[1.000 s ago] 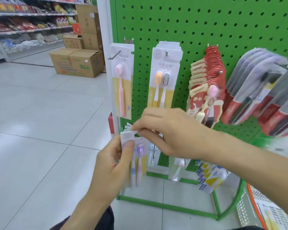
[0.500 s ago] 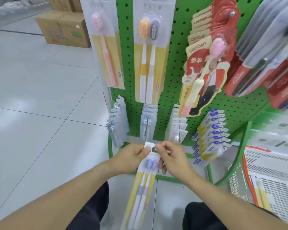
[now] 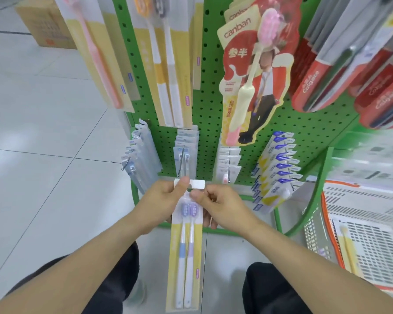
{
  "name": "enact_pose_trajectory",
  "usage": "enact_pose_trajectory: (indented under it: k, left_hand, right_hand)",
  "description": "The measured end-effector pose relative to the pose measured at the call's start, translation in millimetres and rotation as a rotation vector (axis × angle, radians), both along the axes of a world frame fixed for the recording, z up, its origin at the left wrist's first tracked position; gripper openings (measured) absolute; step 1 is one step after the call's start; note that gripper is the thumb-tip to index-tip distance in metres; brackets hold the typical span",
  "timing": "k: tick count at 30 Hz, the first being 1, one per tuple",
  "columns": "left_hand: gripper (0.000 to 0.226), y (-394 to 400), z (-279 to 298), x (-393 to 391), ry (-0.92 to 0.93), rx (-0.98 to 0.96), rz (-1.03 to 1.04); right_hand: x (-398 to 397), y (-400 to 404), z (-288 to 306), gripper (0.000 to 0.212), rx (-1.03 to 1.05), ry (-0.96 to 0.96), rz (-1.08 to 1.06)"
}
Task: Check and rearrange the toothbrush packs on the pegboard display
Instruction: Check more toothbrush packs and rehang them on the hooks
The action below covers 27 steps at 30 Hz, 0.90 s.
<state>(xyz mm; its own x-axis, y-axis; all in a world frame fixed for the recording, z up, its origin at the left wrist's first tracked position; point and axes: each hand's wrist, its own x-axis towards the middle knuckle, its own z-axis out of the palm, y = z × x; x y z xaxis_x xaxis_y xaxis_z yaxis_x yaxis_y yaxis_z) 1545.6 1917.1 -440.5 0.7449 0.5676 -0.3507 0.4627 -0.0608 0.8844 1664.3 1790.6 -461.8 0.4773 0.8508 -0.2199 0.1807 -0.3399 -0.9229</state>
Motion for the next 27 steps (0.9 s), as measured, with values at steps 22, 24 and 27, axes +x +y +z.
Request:
enact_pose_trajectory:
  k: [22,24,27]
  left_hand:
    - [0.047,-14.8,-6.1,-28.7,-0.108,-0.233,0.163]
    - [0.043,-14.1,-4.7,-30.3,-0.098,-0.259,0.164]
    - [0.041,-13.8,-1.5,-31.2,-0.110,-0.275,0.167]
  right_hand:
    - [-16.1,-17.0,9.4,0.029,0.191,-0.460,0.250]
    - [-19.2,-16.3,7.1,0.039,0.190,-0.507,0.230]
    - [-22.9,-11.8,4.8,0.043,0.249,-0.477,0.154]
